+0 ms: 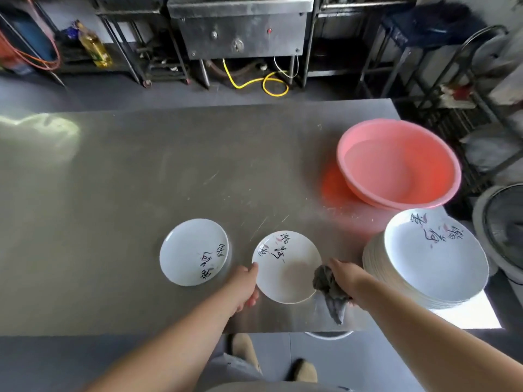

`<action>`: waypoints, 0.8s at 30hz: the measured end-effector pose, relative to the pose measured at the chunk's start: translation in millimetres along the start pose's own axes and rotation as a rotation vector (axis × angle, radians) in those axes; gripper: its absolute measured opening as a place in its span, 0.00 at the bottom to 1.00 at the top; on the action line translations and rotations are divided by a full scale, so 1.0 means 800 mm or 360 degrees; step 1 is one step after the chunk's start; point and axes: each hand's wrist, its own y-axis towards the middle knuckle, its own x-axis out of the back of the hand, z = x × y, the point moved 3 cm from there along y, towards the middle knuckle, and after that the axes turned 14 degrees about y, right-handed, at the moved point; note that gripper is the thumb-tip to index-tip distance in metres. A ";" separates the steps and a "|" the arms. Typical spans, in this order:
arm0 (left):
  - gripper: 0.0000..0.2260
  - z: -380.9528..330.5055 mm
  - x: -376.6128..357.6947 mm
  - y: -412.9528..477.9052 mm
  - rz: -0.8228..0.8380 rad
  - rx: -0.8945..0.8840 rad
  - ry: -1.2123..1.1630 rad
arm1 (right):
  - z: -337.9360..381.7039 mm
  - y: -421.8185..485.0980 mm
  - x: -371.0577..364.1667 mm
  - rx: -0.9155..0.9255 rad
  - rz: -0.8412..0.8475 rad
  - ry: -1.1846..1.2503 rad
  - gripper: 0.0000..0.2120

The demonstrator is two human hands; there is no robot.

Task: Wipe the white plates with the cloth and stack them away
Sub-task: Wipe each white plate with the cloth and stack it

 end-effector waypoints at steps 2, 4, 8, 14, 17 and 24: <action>0.27 -0.007 0.009 -0.007 0.0390 0.0152 -0.0210 | 0.004 0.001 -0.009 -0.0196 0.0151 0.0262 0.22; 0.34 -0.014 0.015 -0.007 0.0554 0.0163 -0.0355 | 0.010 0.006 -0.019 -0.0222 0.0234 0.0390 0.24; 0.41 -0.036 0.033 -0.014 0.0473 0.0068 -0.0657 | 0.030 0.000 -0.011 0.0339 0.0007 -0.0077 0.20; 0.18 -0.092 0.114 -0.070 0.0599 -0.0320 -0.1485 | 0.086 -0.084 0.012 0.1176 0.0025 0.0530 0.16; 0.08 -0.111 0.147 -0.098 0.0583 -0.0562 -0.1528 | 0.119 -0.132 0.020 0.1458 -0.0015 0.0474 0.16; 0.19 -0.136 0.196 -0.170 0.0734 -0.1217 -0.1443 | 0.176 -0.219 0.044 0.1896 -0.0753 0.0284 0.16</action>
